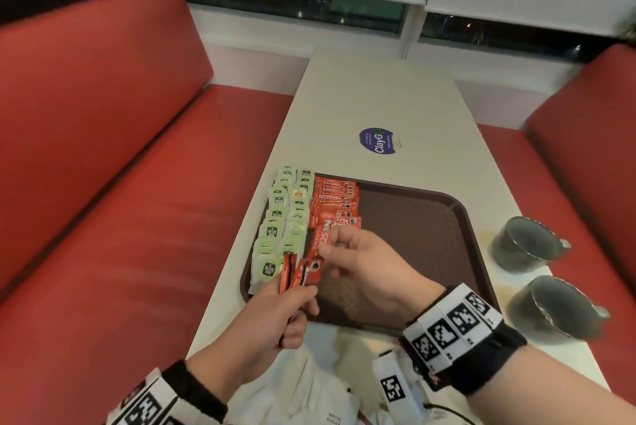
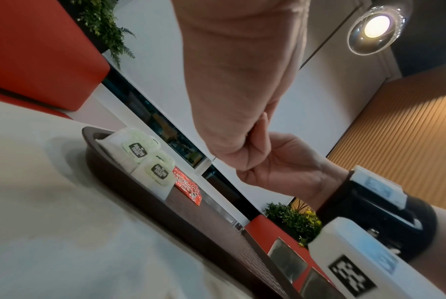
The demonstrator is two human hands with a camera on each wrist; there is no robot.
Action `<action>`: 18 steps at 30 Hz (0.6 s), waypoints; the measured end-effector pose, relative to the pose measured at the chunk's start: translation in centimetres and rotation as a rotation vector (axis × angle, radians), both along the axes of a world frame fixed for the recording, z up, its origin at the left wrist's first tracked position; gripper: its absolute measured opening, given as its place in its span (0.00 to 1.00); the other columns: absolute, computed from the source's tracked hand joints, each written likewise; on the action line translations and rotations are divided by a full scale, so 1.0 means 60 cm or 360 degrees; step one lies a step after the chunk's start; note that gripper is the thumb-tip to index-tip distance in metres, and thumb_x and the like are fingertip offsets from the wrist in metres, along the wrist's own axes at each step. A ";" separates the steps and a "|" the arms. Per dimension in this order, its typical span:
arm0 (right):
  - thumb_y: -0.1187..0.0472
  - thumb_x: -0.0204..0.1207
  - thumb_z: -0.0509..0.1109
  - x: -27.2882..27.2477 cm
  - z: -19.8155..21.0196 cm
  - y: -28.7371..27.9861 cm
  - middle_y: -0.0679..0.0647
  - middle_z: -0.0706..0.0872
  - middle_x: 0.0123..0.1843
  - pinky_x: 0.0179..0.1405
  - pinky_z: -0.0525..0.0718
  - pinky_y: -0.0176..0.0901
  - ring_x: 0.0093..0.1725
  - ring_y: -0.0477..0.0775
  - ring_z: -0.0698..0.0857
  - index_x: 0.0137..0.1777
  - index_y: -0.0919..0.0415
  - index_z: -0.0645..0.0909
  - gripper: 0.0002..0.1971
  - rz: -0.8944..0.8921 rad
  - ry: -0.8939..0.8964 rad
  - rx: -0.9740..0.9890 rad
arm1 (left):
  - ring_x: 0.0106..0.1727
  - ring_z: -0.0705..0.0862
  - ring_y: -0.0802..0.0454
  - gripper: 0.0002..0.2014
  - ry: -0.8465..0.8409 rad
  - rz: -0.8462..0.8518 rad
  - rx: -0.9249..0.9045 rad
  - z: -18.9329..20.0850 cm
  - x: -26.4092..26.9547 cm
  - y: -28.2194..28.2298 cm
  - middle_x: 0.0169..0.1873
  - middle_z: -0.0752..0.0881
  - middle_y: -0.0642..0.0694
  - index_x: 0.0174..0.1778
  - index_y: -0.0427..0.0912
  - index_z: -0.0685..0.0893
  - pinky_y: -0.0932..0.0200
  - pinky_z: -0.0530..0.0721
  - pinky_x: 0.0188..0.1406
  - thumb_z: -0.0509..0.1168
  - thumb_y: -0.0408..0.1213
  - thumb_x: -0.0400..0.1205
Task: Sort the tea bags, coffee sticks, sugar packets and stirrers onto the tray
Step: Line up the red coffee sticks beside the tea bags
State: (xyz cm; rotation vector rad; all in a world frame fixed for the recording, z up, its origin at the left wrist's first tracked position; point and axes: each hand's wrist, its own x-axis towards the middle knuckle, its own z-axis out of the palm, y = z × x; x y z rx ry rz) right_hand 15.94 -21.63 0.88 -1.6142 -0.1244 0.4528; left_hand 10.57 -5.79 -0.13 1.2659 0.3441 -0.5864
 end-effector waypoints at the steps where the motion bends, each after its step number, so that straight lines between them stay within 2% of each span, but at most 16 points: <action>1: 0.67 0.79 0.69 0.011 0.000 -0.008 0.50 0.87 0.34 0.37 0.76 0.38 0.34 0.46 0.82 0.37 0.55 0.79 0.09 -0.0066 -0.0058 -0.0058 | 0.21 0.62 0.55 0.08 0.0014 0.0013 0.0003 -0.004 -0.002 0.002 0.34 0.76 0.40 0.57 0.36 0.74 0.63 0.57 0.20 0.61 0.30 0.83; 3: 0.60 0.74 0.73 0.040 0.000 -0.028 0.58 0.88 0.36 0.42 0.81 0.50 0.37 0.54 0.83 0.37 0.53 0.81 0.05 -0.0180 -0.0222 -0.0347 | 0.21 0.61 0.55 0.12 0.0033 0.0027 0.0026 -0.010 -0.005 0.008 0.36 0.72 0.39 0.60 0.40 0.74 0.63 0.58 0.19 0.61 0.28 0.82; 4: 0.60 0.73 0.72 0.057 -0.003 -0.039 0.59 0.89 0.37 0.45 0.83 0.54 0.37 0.55 0.85 0.37 0.52 0.82 0.05 -0.0210 -0.0289 -0.0520 | 0.22 0.60 0.55 0.14 0.0044 0.0041 0.0035 -0.013 -0.007 0.011 0.37 0.69 0.38 0.61 0.41 0.73 0.62 0.57 0.19 0.60 0.27 0.81; 5: 0.63 0.74 0.71 0.074 -0.005 -0.049 0.57 0.89 0.36 0.47 0.85 0.51 0.36 0.52 0.86 0.37 0.52 0.81 0.07 -0.0219 -0.0337 -0.0719 | 0.22 0.60 0.55 0.16 0.0055 0.0069 0.0032 -0.015 -0.008 0.016 0.39 0.68 0.39 0.62 0.42 0.73 0.62 0.57 0.19 0.59 0.25 0.80; 7: 0.66 0.76 0.68 0.104 -0.014 -0.065 0.50 0.87 0.39 0.45 0.80 0.39 0.38 0.48 0.86 0.41 0.50 0.81 0.09 -0.0168 -0.0403 -0.1170 | 0.21 0.61 0.55 0.16 0.0060 0.0146 0.0001 -0.015 -0.011 0.026 0.41 0.69 0.39 0.61 0.42 0.73 0.63 0.58 0.18 0.57 0.23 0.79; 10: 0.65 0.76 0.68 0.139 -0.033 -0.066 0.49 0.82 0.49 0.51 0.77 0.38 0.48 0.50 0.82 0.50 0.54 0.85 0.08 0.0007 -0.0403 -0.1652 | 0.21 0.63 0.54 0.12 0.0040 0.0206 -0.0037 -0.008 -0.017 0.037 0.39 0.71 0.40 0.57 0.39 0.75 0.64 0.59 0.18 0.55 0.24 0.80; 13: 0.65 0.75 0.69 0.157 -0.049 -0.045 0.52 0.83 0.50 0.55 0.83 0.47 0.50 0.54 0.84 0.44 0.53 0.83 0.06 0.0113 -0.0330 -0.1807 | 0.22 0.66 0.52 0.09 0.0019 0.0208 -0.0021 -0.003 -0.021 0.042 0.39 0.74 0.40 0.54 0.37 0.76 0.61 0.64 0.19 0.56 0.26 0.82; 18: 0.66 0.75 0.70 0.174 -0.062 -0.020 0.52 0.84 0.50 0.57 0.85 0.50 0.50 0.54 0.85 0.40 0.52 0.81 0.08 0.0115 -0.0246 -0.1859 | 0.23 0.70 0.51 0.13 -0.0007 0.0233 0.0004 -0.003 -0.022 0.049 0.40 0.76 0.39 0.59 0.45 0.79 0.59 0.70 0.21 0.59 0.27 0.82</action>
